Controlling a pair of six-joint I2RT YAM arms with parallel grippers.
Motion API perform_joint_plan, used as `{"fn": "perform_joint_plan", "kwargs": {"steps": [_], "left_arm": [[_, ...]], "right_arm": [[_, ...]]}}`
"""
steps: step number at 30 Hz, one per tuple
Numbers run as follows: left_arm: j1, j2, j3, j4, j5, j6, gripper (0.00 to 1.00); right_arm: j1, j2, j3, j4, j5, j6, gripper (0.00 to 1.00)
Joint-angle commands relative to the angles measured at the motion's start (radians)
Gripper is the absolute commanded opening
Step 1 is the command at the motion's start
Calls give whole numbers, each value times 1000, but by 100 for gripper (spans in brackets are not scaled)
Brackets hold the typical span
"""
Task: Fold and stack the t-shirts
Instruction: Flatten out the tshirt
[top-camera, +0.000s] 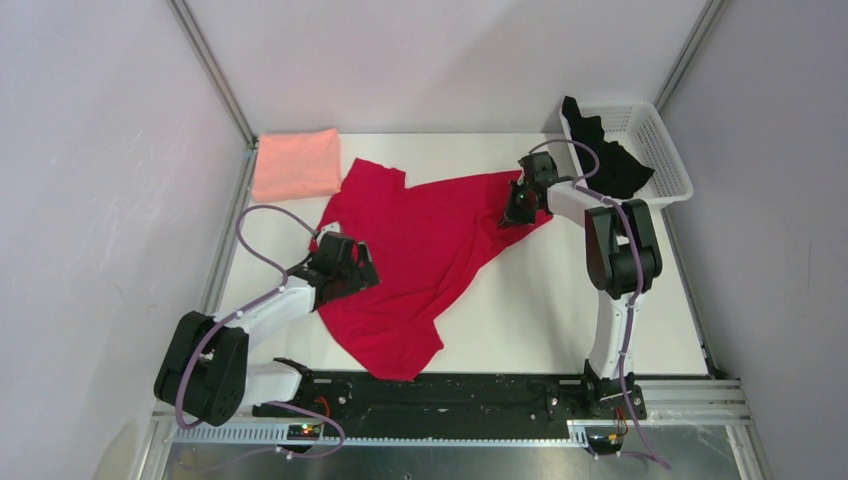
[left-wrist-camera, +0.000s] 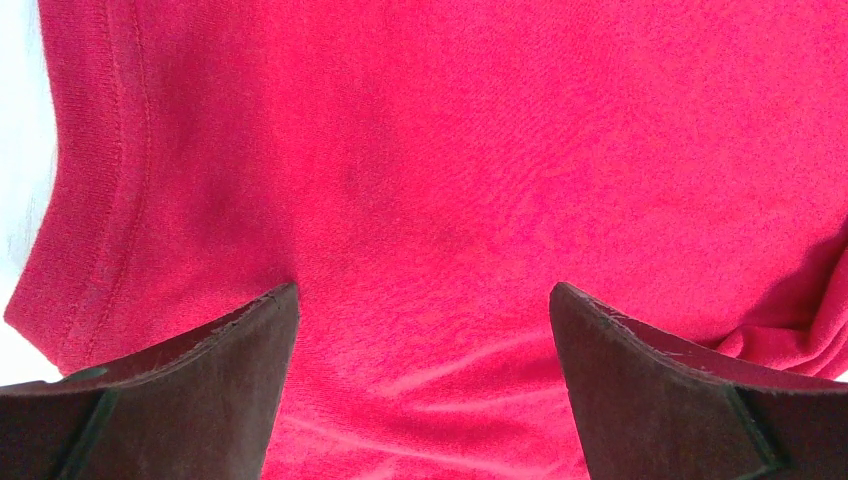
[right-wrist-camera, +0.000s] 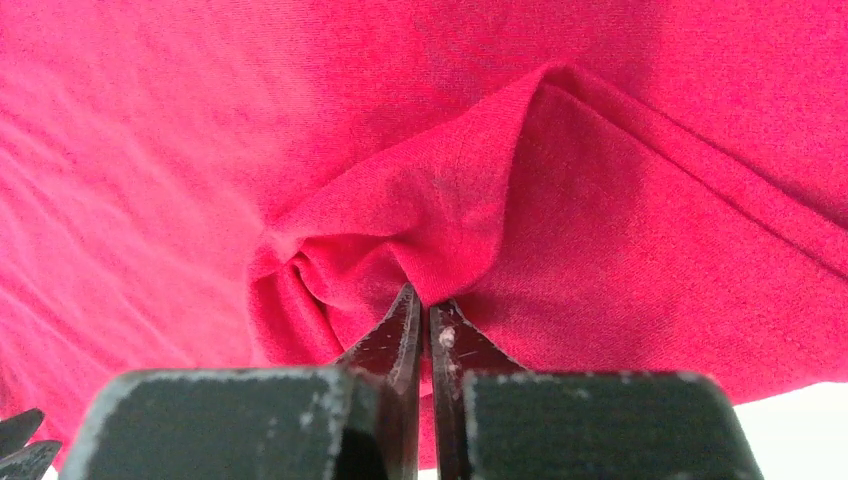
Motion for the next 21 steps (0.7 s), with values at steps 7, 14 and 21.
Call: {"fn": "perform_joint_plan", "kwargs": {"steps": [7,14,21], "left_arm": [[9,-17,-5,12,-28,5,100],[13,-23,-7,11,-45,6,100],[30,-66,-33,0,9,3,100]], "right_arm": [[50,-187,24,-273,261,37,4],[46,-341,-109,-492,376,79,6],[-10,-581,-326,-703,512,172,9]]}}
